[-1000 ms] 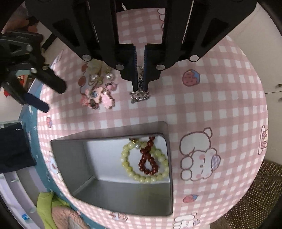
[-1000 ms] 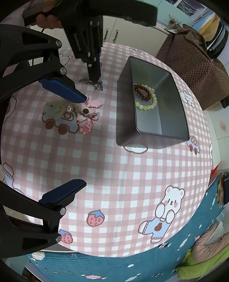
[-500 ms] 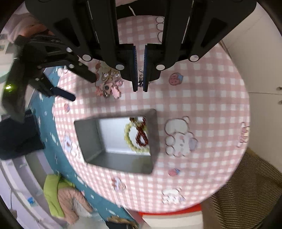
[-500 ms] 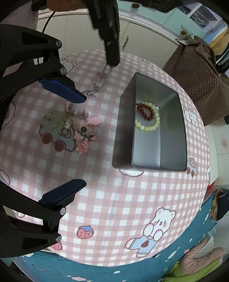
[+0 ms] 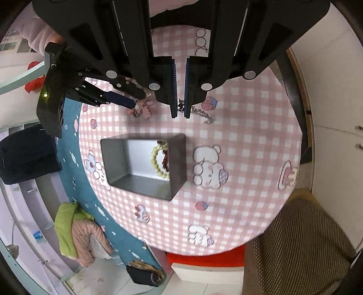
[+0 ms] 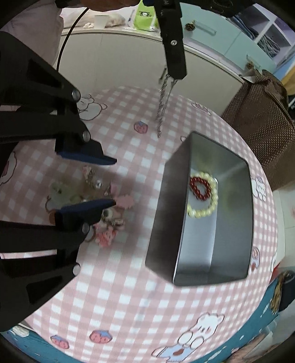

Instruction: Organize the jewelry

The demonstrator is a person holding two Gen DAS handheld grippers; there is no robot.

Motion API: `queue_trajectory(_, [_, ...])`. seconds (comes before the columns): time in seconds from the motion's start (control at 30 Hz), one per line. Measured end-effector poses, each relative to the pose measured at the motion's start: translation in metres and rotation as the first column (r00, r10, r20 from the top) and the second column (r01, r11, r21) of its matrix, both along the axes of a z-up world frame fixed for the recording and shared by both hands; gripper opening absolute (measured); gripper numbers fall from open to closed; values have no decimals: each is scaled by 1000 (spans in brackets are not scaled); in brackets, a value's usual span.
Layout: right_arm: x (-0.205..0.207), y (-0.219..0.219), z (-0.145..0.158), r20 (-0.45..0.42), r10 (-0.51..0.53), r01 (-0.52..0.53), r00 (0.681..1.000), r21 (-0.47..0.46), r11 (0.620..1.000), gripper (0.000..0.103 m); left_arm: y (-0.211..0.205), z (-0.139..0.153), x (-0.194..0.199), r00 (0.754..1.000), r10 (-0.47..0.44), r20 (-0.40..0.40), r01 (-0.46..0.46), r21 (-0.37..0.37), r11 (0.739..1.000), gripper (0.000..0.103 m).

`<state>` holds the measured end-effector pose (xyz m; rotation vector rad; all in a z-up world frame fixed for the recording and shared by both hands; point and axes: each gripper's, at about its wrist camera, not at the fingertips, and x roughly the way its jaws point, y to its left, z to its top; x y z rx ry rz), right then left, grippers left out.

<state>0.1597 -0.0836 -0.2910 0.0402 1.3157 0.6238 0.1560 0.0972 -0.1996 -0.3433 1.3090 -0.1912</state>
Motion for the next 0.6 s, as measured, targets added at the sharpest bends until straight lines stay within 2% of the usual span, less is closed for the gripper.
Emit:
queue_trajectory(0.23, [0,13,-20,-16,15,-16,1000,-69,997,19,5,-15,-8,1000,4,-30,-3,3,1000,6])
queue_trajectory(0.43, [2,22,-19,37,29,-25,999,-126,992,16,11,-23,-12,999,18,-48,-18,0,1000,6])
queue_trajectory(0.6, [-2,37,-19,100,101,-80,990,-197,977,15,11,-24,-14,999,17,-49,-17,-4,1000,6])
